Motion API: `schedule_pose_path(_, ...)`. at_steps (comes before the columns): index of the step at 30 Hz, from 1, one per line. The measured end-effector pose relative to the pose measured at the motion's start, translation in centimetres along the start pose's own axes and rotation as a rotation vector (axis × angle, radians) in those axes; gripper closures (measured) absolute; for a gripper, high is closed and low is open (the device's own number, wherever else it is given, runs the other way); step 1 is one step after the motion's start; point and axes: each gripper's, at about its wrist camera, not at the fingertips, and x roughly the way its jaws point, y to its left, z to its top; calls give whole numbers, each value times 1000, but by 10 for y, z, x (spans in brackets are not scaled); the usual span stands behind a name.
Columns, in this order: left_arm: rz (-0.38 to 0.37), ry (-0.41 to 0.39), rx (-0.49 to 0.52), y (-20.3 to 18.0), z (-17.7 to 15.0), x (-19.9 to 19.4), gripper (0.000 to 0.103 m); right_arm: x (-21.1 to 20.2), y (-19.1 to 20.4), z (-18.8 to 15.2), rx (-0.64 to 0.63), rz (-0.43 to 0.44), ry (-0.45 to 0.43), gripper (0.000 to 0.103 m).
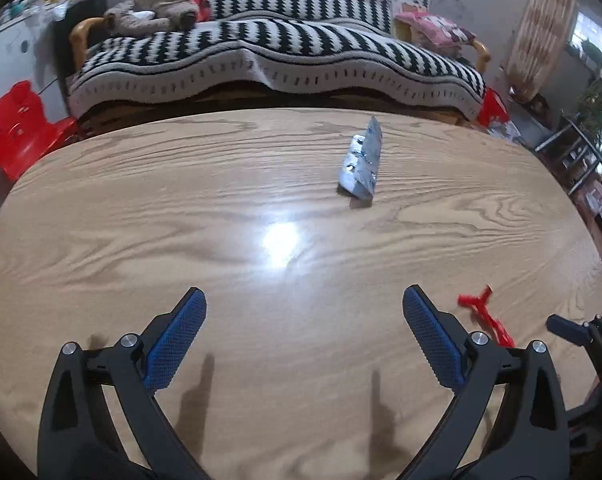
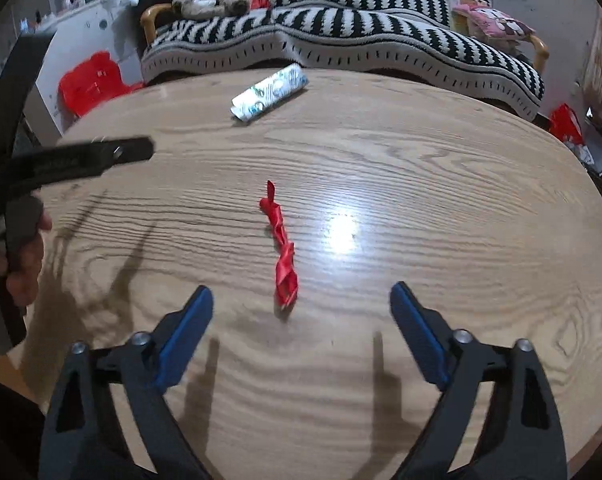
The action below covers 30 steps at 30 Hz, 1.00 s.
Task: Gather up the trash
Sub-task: 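Grasp the silver blister pack with left tool while right tool grasps the red ribbon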
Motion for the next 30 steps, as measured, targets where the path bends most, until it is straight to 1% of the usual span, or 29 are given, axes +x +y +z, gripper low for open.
schedule_pose_path(1,2,5,8,-3,3,6,7,9,1,2,-4,-3,14,27)
schedule_pose_path(3,8,24,28,-10,15,26,7,19,-1,4,-11,-12,28,35)
schedule_pose_path(5,13,25,35,-16,27,41,7,23,-1,8,-22,-5,16,41)
schedule_pose_path(6,17,21,38,-18,32,47,7,24,-1,10,-25,-2,15,55)
schedule_pose_path(7,21,15,39,-19,36,51,7,24,-1,12,-28,7,11,79)
schedule_pose_path(8,16,15,40,-20,43,59,7,24,-1,14,-28,21,10,90)
schedule_pose_path(9,10,20,38,-22,47,64,7,25,0,15,-27,34,13,93)
schedule_pose_path(13,-1,28,35,-30,65,86,7,25,0,15,-39,59,20,93)
schedule_pose_path(16,-37,24,59,-43,76,93,7,21,2,11,-63,54,31,93)
schedule_pose_path(18,-32,8,77,-50,82,96,7,19,0,9,-71,47,35,93)
schedule_pose_path(22,-25,28,67,-54,91,111,7,14,-6,3,-54,54,52,93)
schedule_pose_path(24,7,13,81,-55,91,116,8,10,-7,-1,-60,43,52,93)
schedule_pose_path(25,24,15,102,-57,92,119,10,8,-8,-2,-61,43,54,93)
schedule_pose_path(26,24,12,115,-59,93,119,13,7,-10,-4,-58,40,55,93)
schedule_pose_path(27,30,7,128,-61,94,118,26,5,-12,-5,-55,37,56,93)
schedule_pose_path(28,44,-6,158,-67,93,116,43,4,-13,-6,-53,35,57,93)
schedule_pose_path(29,28,-6,164,-68,93,114,52,1,-15,-8,-50,28,56,93)
schedule_pose_path(30,25,-2,174,-71,93,113,67,-2,-16,-11,-47,24,54,93)
